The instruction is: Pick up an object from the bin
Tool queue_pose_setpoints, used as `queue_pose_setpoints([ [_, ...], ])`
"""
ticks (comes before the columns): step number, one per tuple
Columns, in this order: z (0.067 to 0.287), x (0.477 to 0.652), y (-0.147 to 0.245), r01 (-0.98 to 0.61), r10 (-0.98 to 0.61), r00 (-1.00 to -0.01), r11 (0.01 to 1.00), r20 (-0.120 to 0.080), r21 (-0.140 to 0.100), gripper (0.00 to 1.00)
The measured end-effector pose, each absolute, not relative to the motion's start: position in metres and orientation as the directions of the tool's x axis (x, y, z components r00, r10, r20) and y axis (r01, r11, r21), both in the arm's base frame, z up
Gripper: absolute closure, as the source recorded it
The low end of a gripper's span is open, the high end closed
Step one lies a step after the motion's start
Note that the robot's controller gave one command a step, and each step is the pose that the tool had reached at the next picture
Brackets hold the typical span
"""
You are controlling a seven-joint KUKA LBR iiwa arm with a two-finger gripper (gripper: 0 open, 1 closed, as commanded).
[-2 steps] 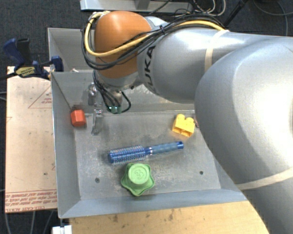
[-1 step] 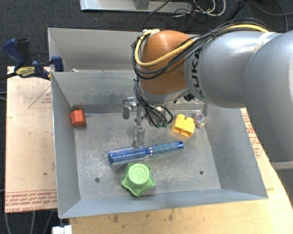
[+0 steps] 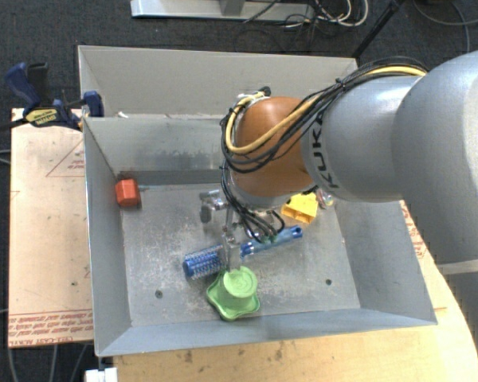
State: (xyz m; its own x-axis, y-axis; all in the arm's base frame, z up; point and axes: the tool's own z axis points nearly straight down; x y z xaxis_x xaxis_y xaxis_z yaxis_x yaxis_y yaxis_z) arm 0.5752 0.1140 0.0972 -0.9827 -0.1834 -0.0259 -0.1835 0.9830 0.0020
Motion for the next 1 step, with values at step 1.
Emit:
queue_pose_setpoints([
  [1,0.0870,0.5700,0.1180,-0.198,-0.198,-0.980,0.980,-0.013,0.002,0.00],
])
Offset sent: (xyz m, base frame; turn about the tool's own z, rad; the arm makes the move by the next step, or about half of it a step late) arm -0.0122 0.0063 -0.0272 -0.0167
